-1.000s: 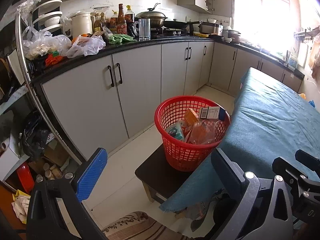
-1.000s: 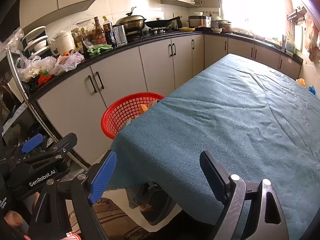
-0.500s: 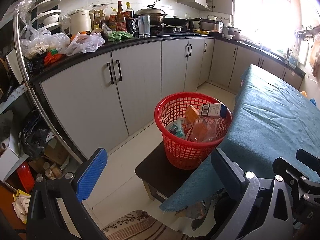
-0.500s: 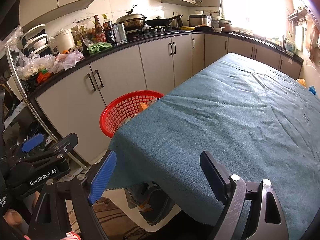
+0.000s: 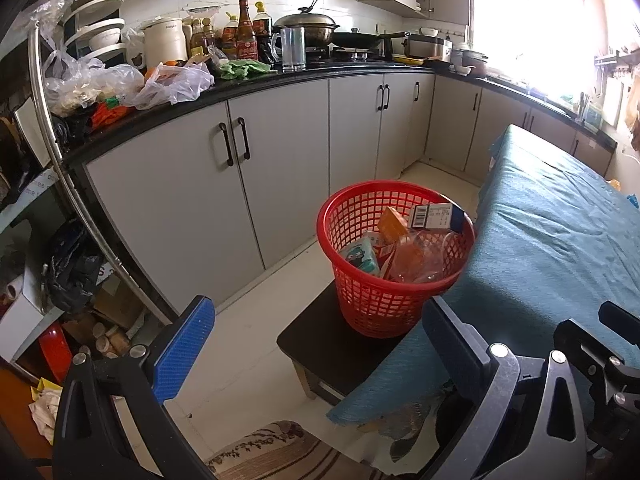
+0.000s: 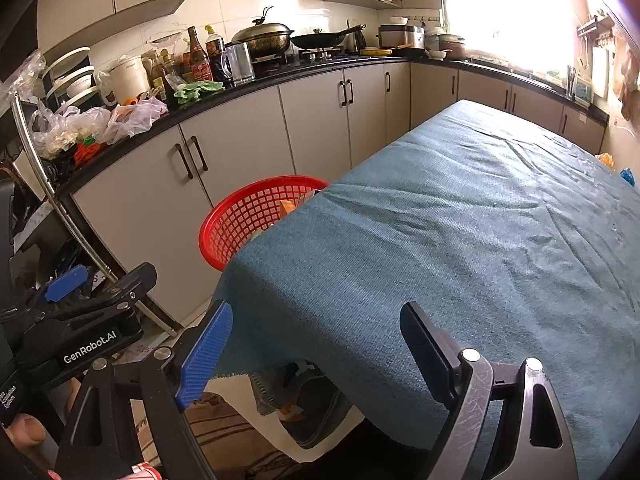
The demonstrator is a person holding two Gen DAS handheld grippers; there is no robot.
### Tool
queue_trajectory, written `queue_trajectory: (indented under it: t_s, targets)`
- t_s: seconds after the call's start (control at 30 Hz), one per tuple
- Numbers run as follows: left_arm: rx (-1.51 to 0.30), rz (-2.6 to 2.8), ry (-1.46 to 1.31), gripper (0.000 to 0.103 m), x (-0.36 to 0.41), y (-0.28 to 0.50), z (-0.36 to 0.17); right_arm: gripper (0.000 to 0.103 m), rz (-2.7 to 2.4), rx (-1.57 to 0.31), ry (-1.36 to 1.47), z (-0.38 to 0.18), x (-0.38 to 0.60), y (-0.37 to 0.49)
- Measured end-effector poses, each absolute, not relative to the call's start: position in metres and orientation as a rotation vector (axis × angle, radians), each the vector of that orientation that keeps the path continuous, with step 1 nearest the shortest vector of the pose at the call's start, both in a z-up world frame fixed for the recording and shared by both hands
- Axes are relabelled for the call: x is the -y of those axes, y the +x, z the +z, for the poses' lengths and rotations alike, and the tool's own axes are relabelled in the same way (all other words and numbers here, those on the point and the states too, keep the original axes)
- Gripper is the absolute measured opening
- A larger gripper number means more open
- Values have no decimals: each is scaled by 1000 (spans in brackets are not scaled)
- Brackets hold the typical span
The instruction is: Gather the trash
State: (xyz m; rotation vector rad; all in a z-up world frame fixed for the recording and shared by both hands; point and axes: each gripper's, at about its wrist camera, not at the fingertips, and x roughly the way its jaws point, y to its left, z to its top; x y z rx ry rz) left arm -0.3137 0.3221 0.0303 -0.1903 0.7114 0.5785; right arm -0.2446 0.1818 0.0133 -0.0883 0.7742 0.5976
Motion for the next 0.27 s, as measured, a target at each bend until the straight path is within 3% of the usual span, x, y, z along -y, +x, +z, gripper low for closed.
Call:
queue_trajectory:
  t_s: [0.27]
  targets:
    - [-718,588,-165,103,-326,-312,37,89,601,-791,-78,9,-181,-242]
